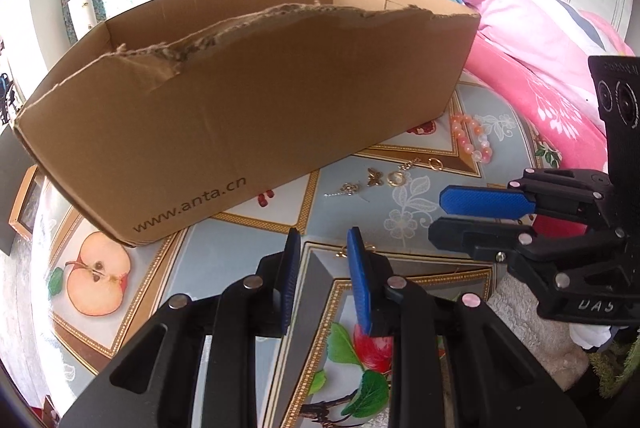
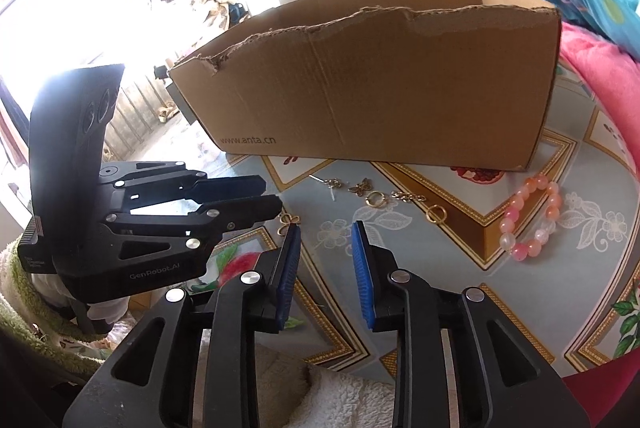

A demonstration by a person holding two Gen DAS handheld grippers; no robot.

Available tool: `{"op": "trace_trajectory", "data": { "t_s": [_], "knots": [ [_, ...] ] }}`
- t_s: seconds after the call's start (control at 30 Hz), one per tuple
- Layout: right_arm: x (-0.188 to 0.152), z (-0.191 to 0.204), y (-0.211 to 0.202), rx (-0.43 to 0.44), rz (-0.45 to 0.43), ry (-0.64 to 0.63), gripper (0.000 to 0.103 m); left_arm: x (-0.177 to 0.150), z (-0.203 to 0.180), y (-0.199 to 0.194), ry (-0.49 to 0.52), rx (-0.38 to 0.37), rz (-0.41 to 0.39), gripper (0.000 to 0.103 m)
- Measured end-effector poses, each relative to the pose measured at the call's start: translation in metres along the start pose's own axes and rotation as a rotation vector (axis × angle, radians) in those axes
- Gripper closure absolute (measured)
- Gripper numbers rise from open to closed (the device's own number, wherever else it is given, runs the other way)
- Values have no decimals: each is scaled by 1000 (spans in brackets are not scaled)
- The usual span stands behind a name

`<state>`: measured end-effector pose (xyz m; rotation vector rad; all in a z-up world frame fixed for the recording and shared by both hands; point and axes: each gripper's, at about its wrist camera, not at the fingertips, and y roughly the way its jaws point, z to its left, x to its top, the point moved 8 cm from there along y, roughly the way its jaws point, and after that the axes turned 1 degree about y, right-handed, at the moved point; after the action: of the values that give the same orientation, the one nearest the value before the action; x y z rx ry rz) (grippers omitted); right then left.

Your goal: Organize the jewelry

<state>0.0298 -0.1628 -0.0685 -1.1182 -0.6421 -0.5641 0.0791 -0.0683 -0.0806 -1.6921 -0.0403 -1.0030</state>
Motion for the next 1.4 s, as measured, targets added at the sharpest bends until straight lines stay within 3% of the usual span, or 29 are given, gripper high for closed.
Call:
{"op": "trace_trajectory", "data": {
  "t_s": [0.3,0.77,0.87,0.9,1.3,1.4],
  "knots": [
    [4,32,20,-25,25,-186,76,-4,23,-5,-44,23,-12,80],
    [9,42,55,91,171,-435,76,-7,25,-3,-66,-4,-20,80],
    [10,45,60,68,182,-471,86,-8,27,-2,-62,-6,-21,80],
    [11,46,61,63,183,-468,90,-7,27,-2,-64,-8,-22,80],
    [13,44,66,-1,152,-299,92,-10,28,-2,-73,-14,-32,80],
    [14,39,64,-7,150,-251,98,-9,29,-3,-69,-14,-38,80]
  ]
}}
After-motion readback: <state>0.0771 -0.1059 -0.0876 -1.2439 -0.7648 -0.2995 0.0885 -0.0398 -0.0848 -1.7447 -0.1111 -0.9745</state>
